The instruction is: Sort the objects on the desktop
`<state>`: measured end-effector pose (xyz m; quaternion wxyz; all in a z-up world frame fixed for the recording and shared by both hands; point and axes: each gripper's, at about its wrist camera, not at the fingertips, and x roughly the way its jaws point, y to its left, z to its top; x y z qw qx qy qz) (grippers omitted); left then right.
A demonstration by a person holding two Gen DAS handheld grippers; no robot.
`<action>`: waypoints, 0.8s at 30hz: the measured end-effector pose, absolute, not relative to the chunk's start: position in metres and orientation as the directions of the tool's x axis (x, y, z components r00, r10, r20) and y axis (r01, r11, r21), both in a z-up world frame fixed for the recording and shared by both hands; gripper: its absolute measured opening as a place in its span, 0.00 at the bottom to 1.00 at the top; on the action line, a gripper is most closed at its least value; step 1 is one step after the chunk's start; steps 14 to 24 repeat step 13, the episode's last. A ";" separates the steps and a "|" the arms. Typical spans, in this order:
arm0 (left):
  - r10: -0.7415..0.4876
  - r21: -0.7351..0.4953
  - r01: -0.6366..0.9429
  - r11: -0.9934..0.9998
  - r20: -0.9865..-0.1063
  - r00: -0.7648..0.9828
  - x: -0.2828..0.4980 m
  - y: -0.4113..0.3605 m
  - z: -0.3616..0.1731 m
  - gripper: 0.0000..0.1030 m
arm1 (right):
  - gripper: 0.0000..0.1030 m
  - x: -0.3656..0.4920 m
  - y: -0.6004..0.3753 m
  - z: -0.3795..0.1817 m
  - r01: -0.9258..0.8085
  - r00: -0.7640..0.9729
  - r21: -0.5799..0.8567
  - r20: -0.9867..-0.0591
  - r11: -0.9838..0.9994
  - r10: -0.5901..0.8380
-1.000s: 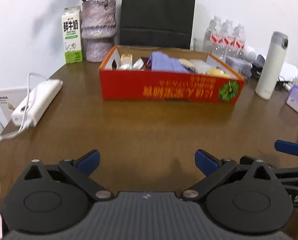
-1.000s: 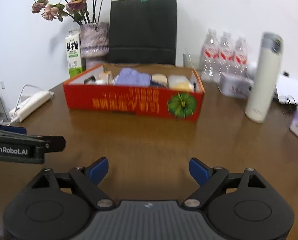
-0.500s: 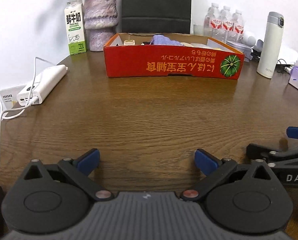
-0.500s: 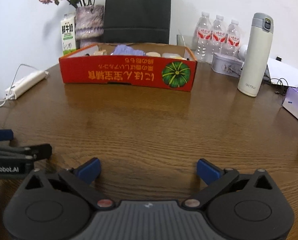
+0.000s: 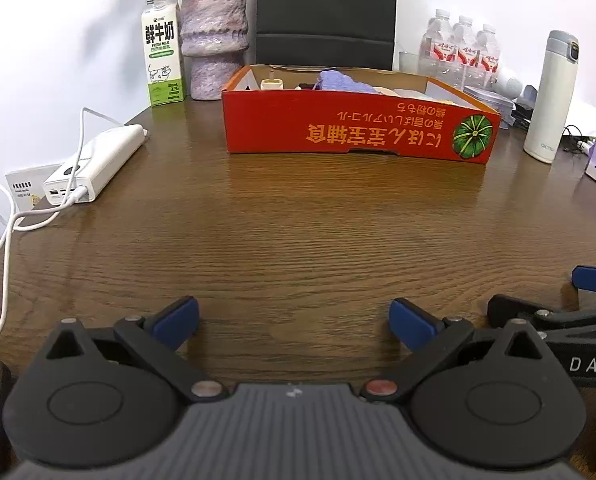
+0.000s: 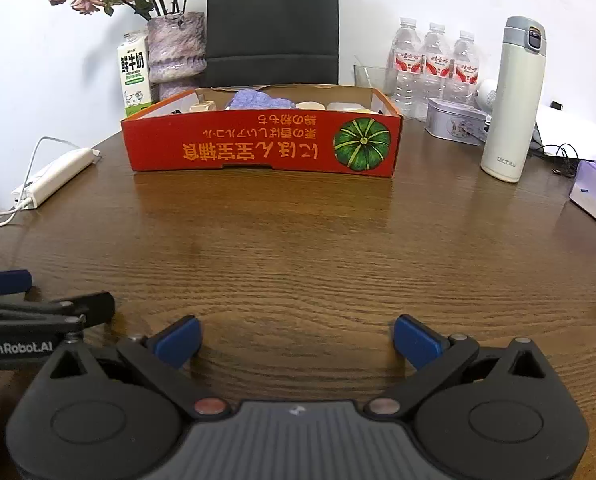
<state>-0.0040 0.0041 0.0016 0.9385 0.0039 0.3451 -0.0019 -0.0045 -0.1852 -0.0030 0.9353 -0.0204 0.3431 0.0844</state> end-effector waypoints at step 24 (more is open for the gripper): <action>0.007 0.008 -0.003 1.000 -0.648 0.762 -0.004 0.005 0.002 1.00 | 1.00 0.003 -0.186 -0.002 -0.166 0.750 0.022 -0.647 0.986 0.141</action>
